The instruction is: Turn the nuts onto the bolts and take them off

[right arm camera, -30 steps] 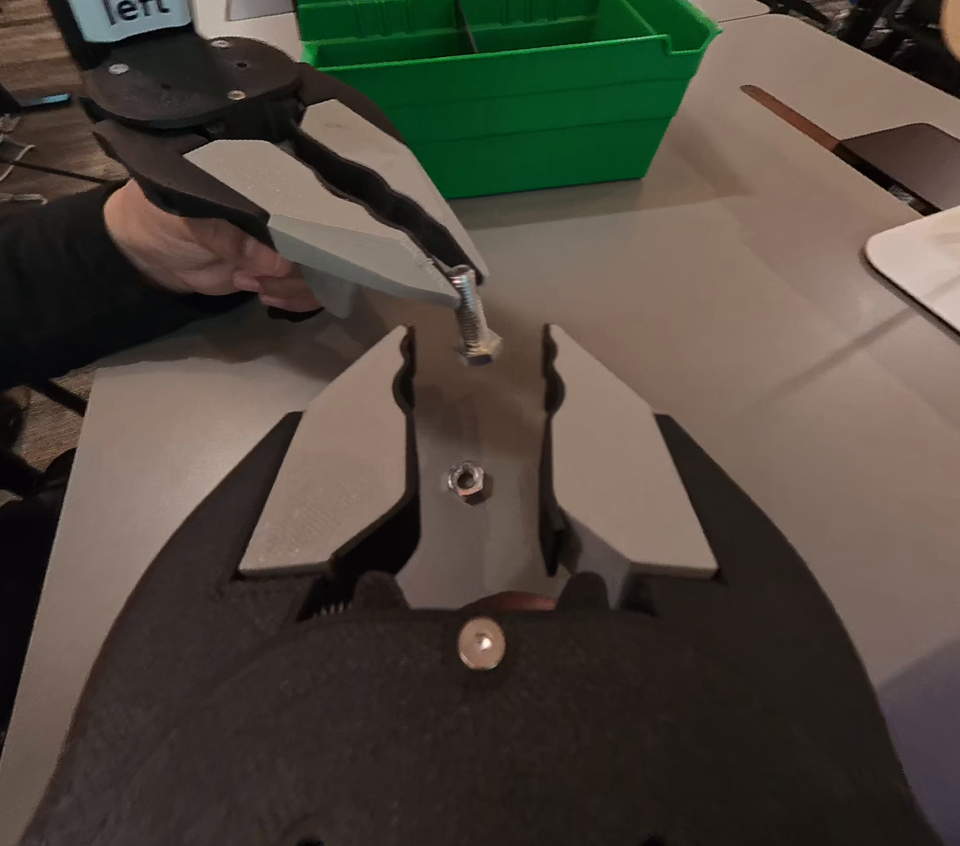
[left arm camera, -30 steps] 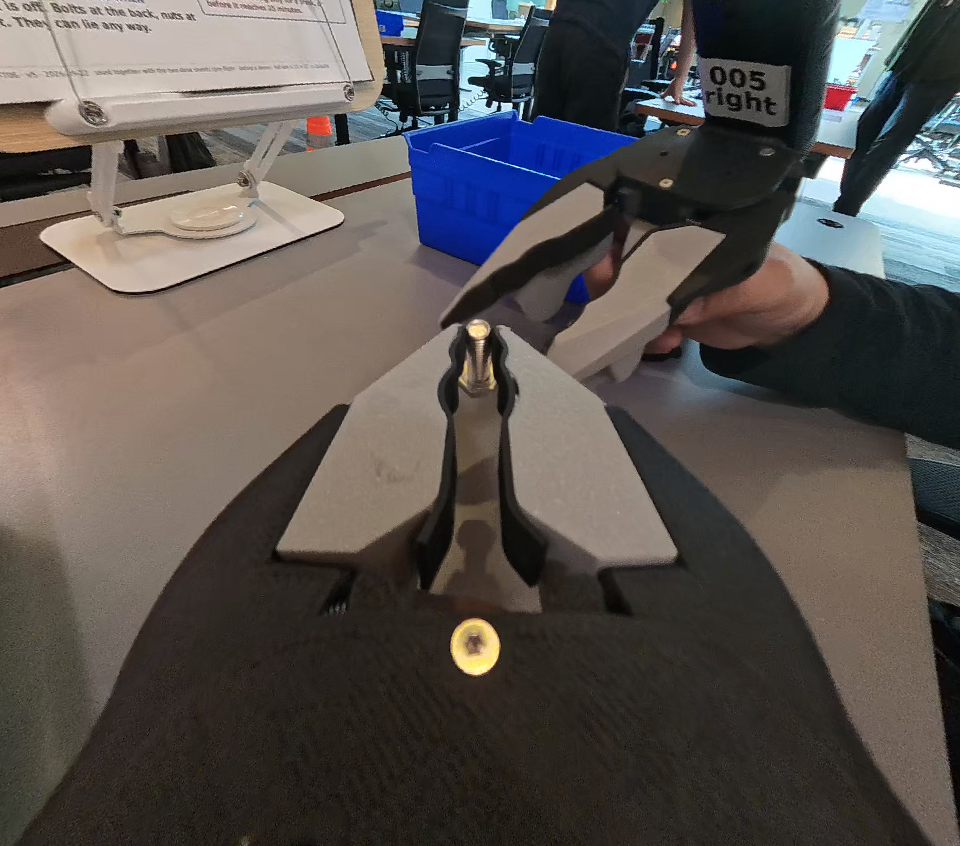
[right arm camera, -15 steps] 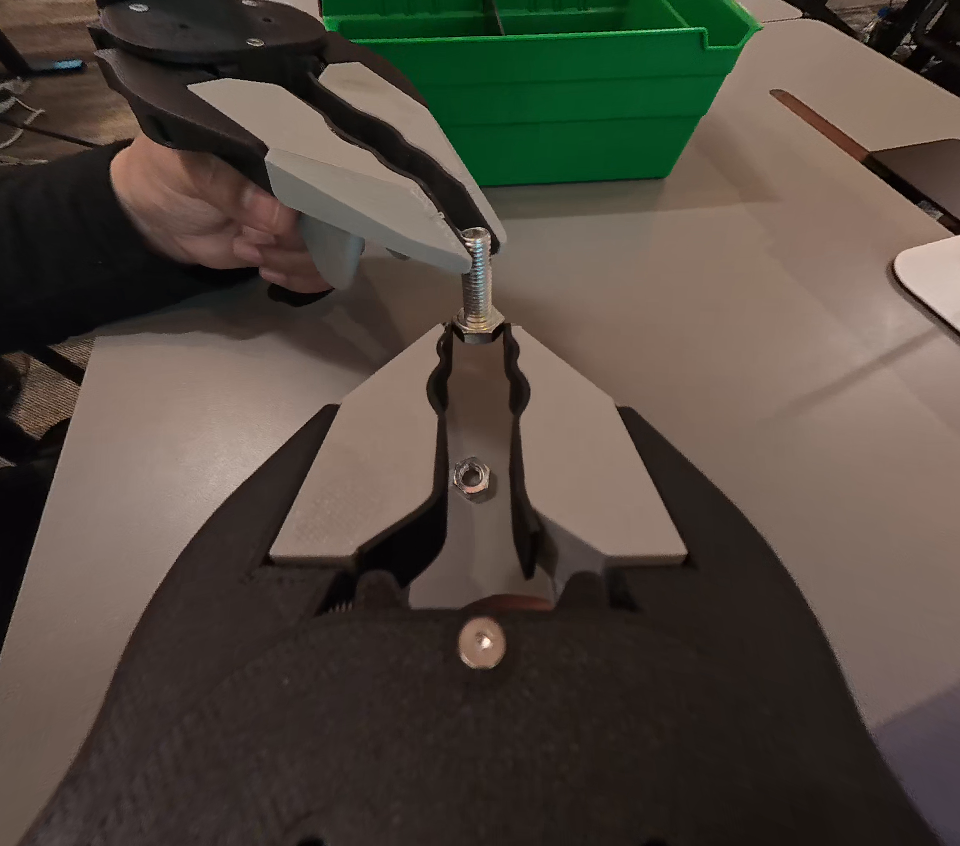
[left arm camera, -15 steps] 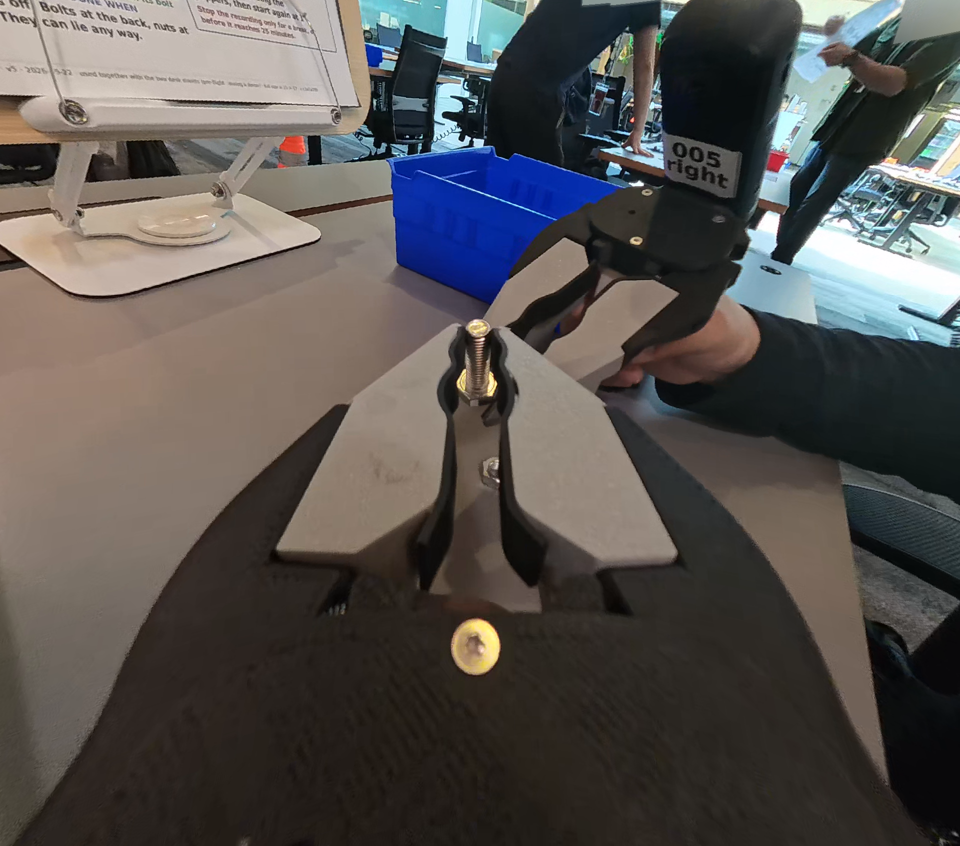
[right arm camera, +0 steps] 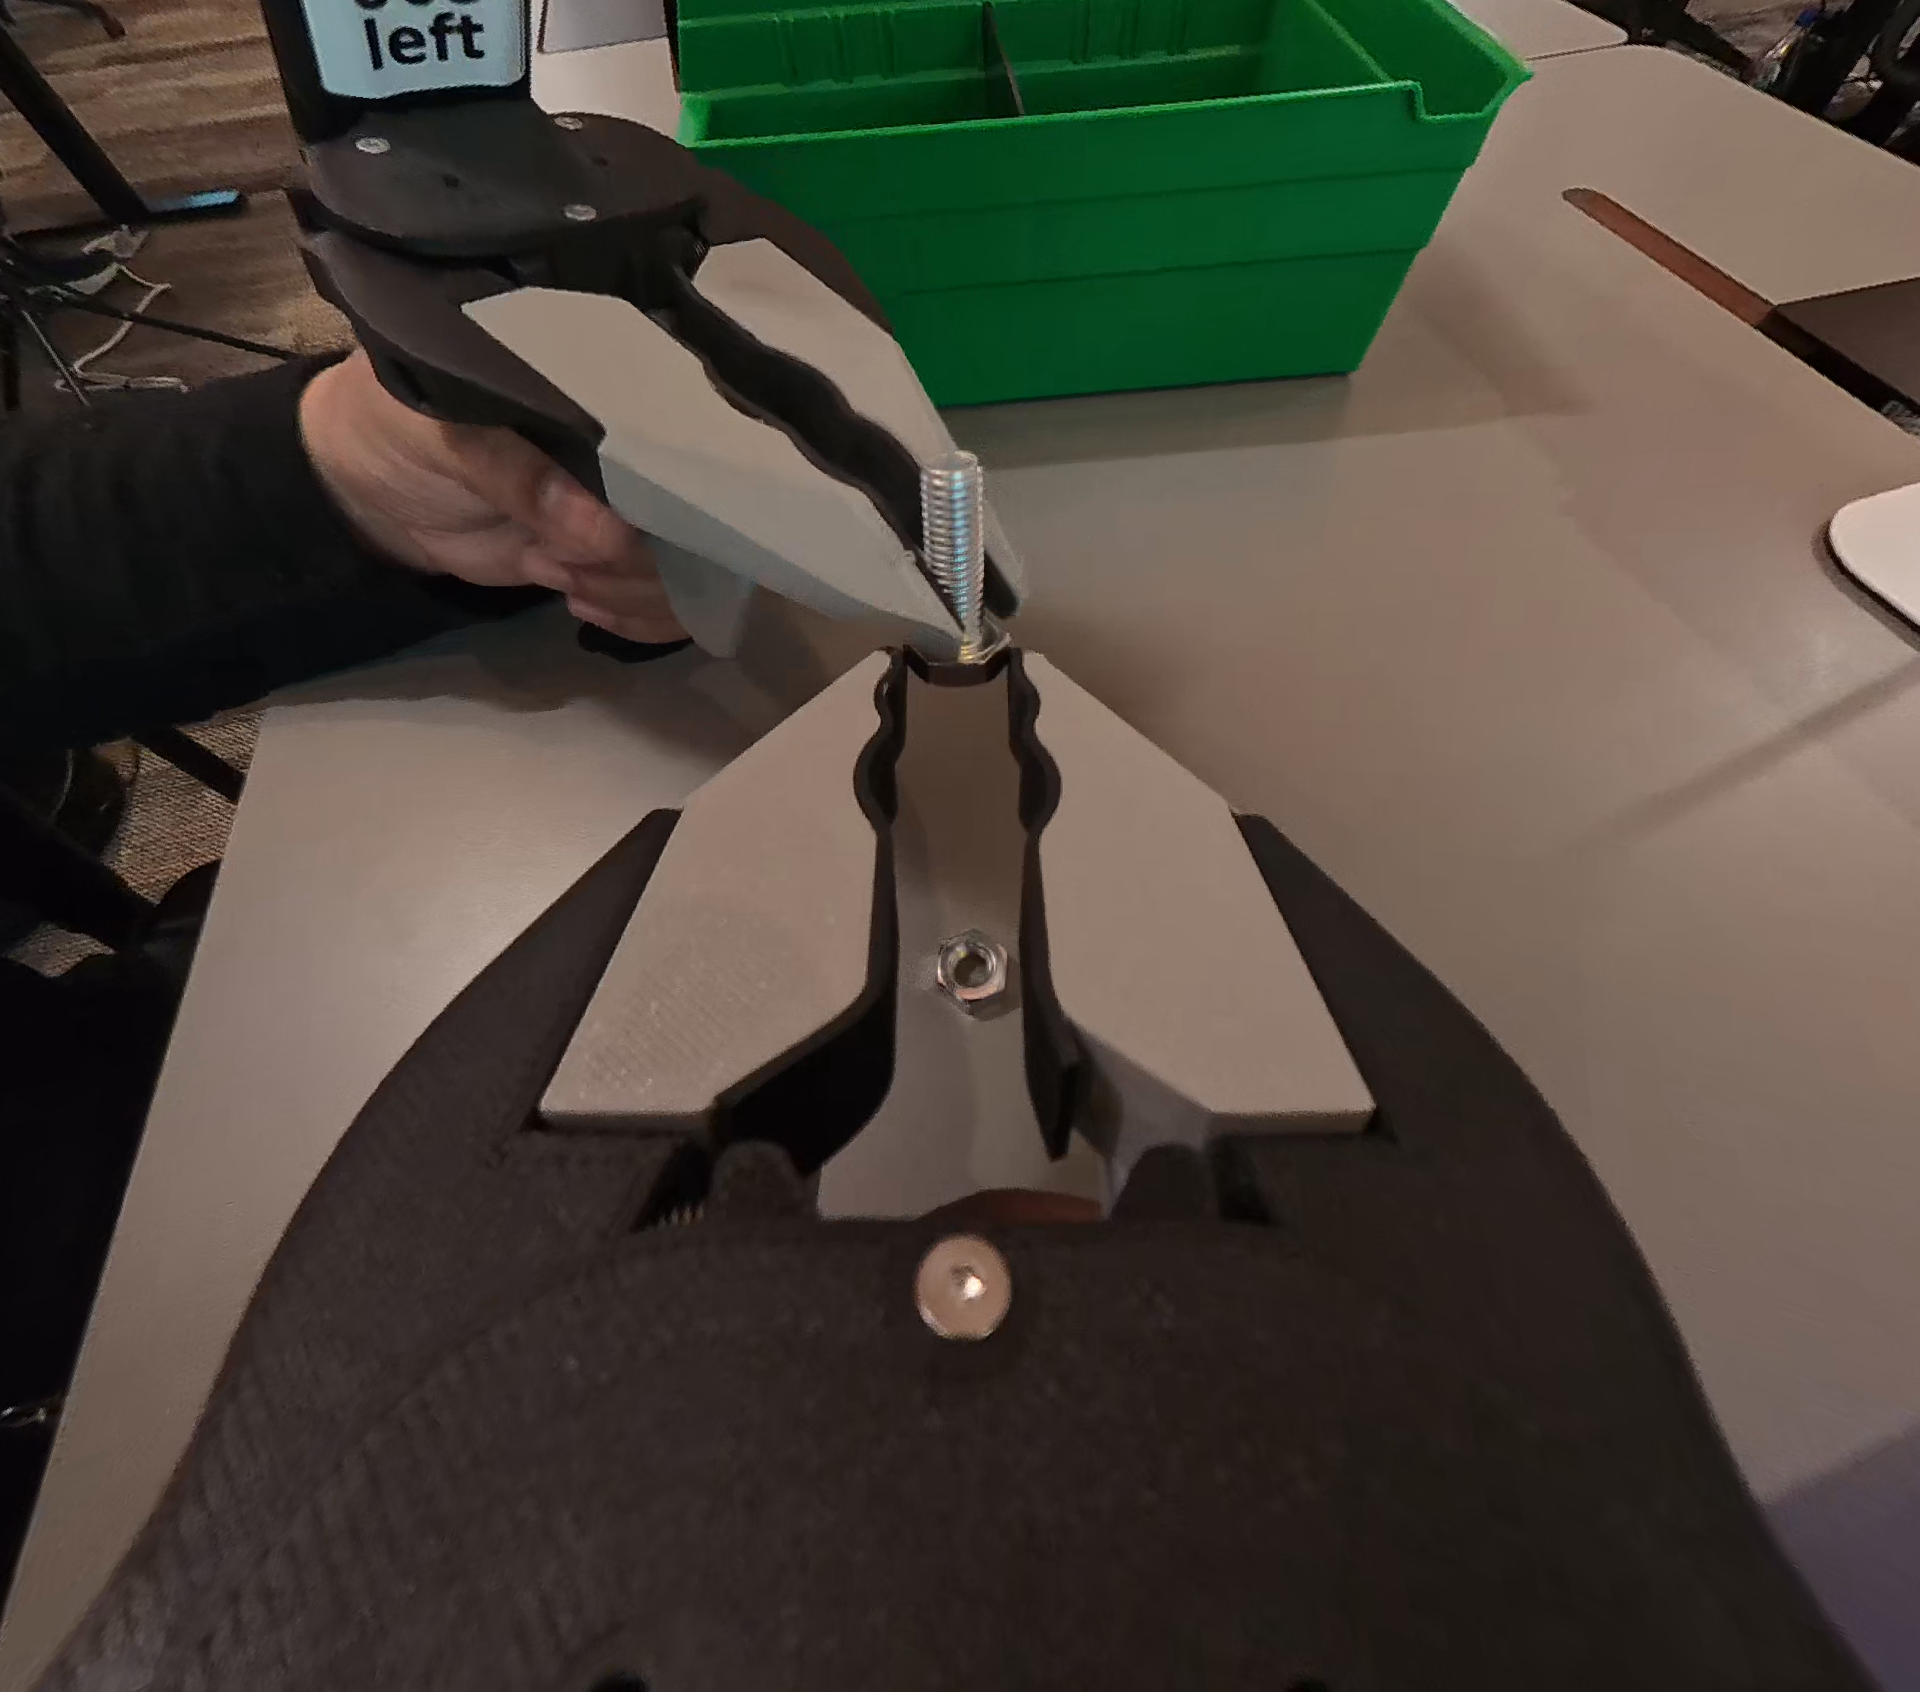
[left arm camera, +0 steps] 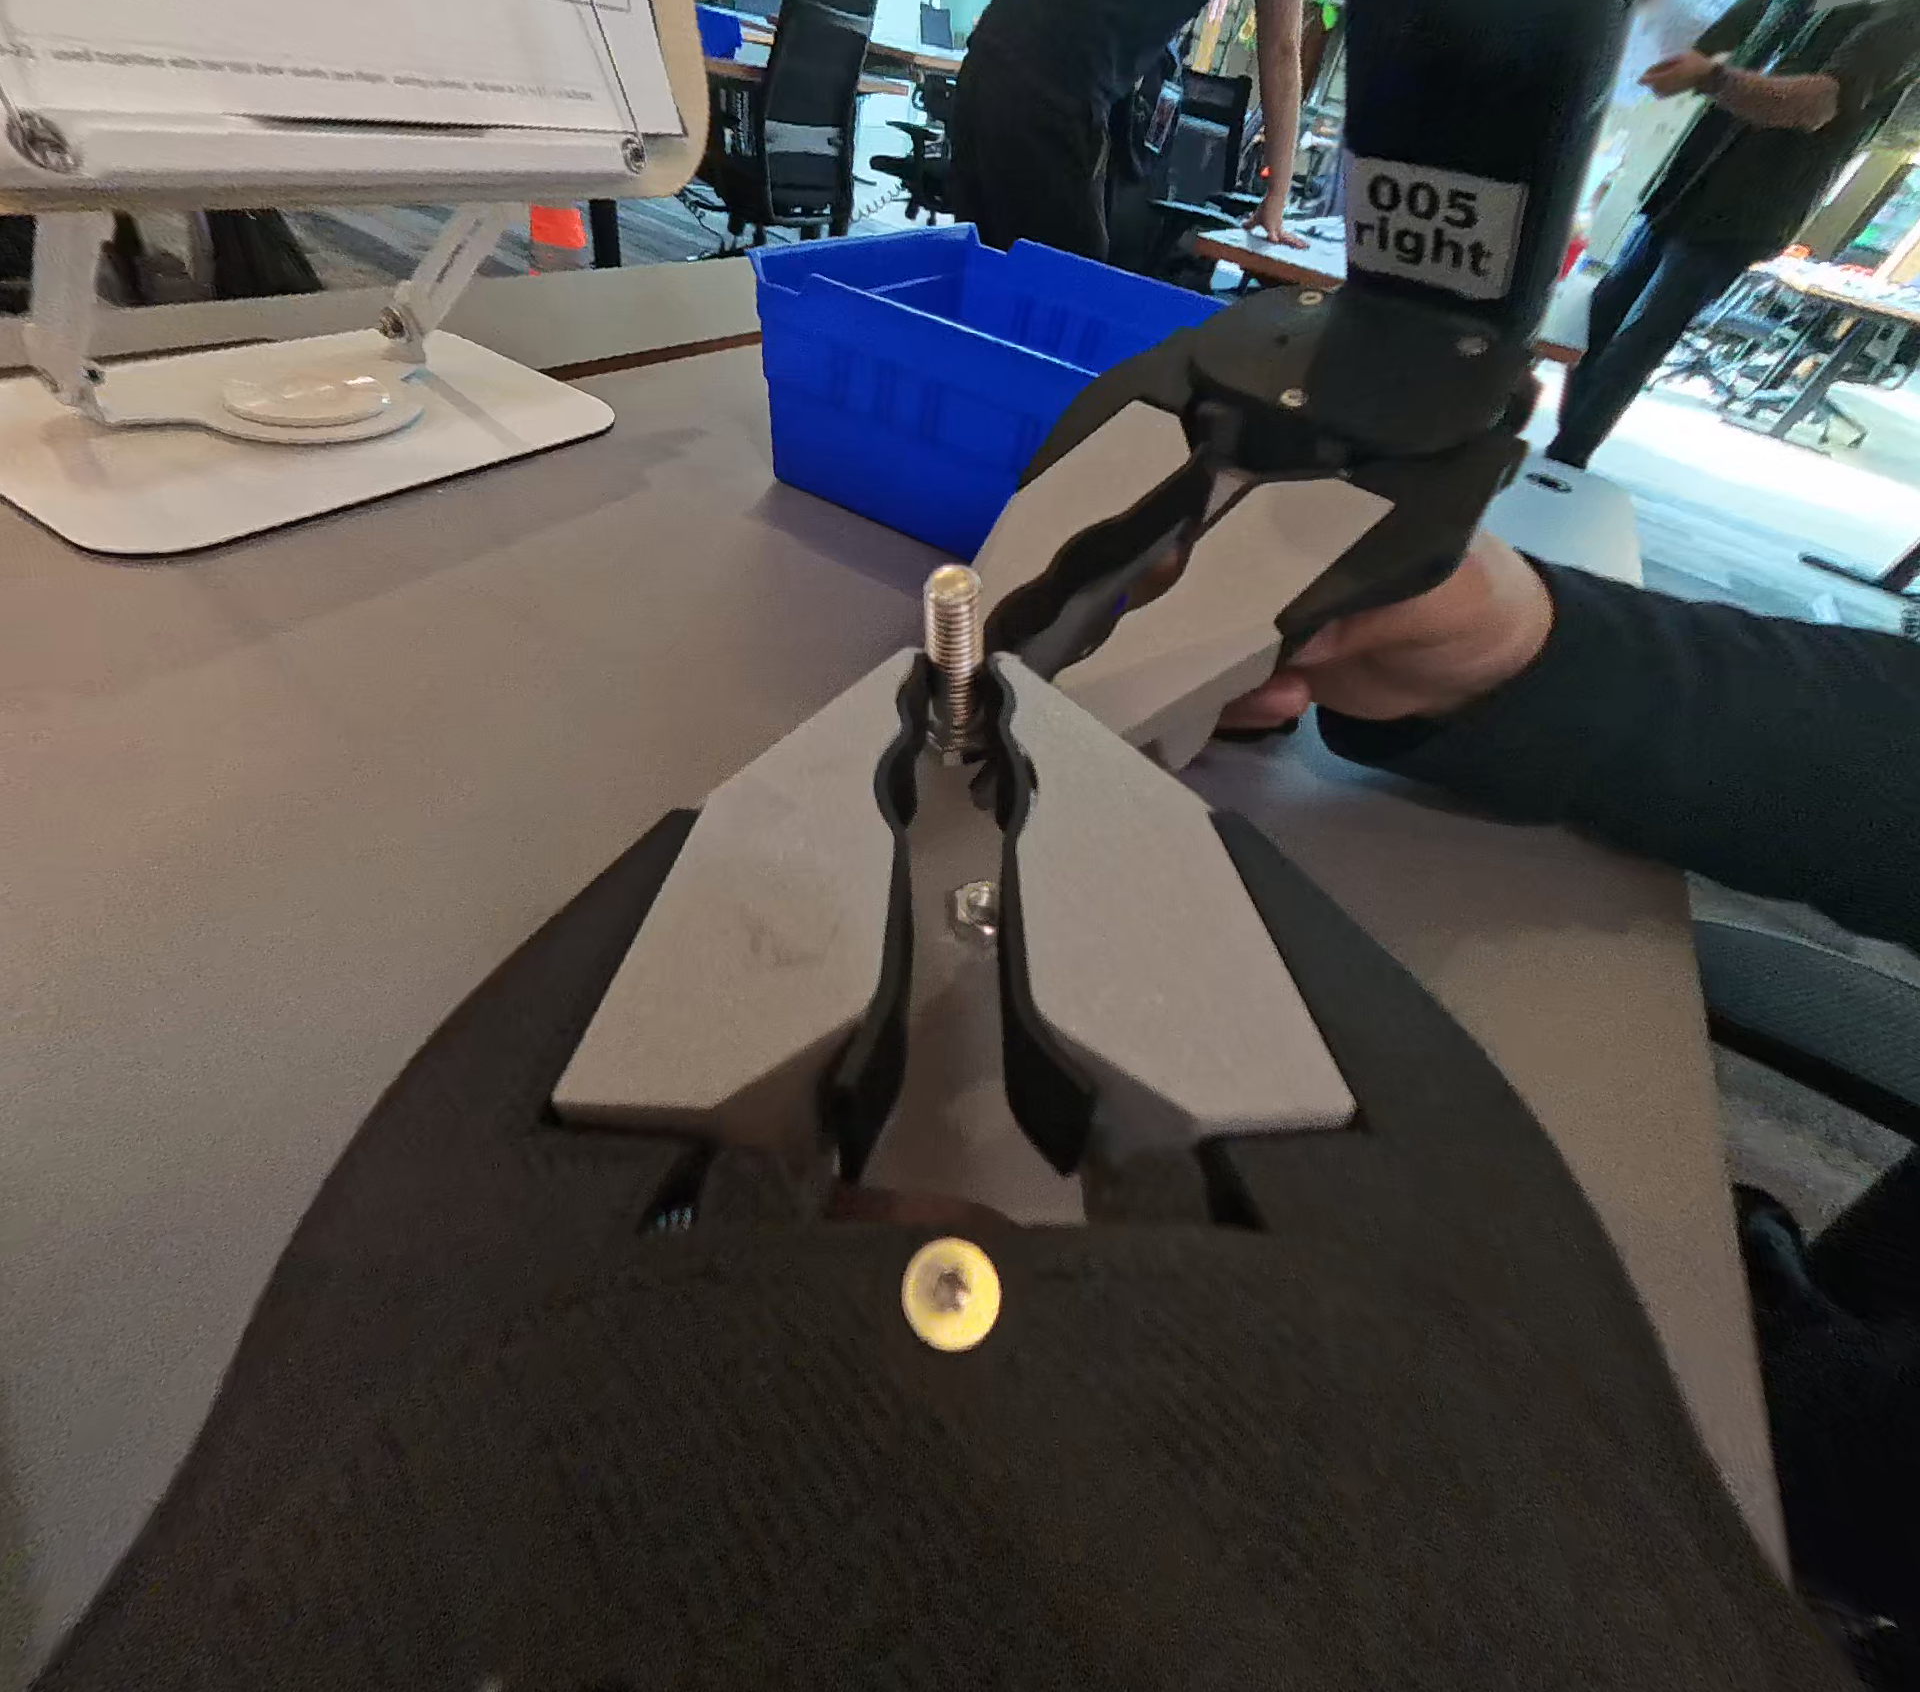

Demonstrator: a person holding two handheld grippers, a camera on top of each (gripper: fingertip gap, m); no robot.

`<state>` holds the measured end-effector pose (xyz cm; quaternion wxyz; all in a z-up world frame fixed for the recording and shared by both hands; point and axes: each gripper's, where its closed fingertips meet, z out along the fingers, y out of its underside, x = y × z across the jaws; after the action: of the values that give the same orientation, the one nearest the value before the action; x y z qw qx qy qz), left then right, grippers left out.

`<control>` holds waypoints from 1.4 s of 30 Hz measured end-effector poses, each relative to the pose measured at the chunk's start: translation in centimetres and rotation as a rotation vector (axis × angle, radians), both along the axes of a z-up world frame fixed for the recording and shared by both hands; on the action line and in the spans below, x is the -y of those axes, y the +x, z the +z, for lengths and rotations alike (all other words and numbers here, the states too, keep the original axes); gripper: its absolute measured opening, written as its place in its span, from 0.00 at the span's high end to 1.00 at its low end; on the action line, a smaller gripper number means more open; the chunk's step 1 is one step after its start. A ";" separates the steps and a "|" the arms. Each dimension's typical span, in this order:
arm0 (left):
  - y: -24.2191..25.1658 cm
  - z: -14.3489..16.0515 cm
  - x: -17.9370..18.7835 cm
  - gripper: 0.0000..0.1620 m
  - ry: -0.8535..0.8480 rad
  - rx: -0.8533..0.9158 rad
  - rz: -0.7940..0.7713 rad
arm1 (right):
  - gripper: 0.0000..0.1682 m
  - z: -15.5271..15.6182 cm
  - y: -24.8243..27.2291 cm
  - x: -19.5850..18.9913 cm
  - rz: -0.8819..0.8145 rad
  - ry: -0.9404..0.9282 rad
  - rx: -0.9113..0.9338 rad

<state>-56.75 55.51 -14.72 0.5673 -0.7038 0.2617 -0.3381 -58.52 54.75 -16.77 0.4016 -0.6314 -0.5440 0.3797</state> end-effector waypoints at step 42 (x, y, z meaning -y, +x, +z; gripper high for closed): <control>1.9 -2.8 1.0 0.96 -0.045 -0.139 -0.138 | 0.96 2.5 0.2 0.7 0.054 -0.169 -0.144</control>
<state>-54.86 54.50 -17.48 0.5072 -0.7184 0.3406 -0.3325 -58.29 54.06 -14.24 0.3745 -0.6192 -0.4968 0.4792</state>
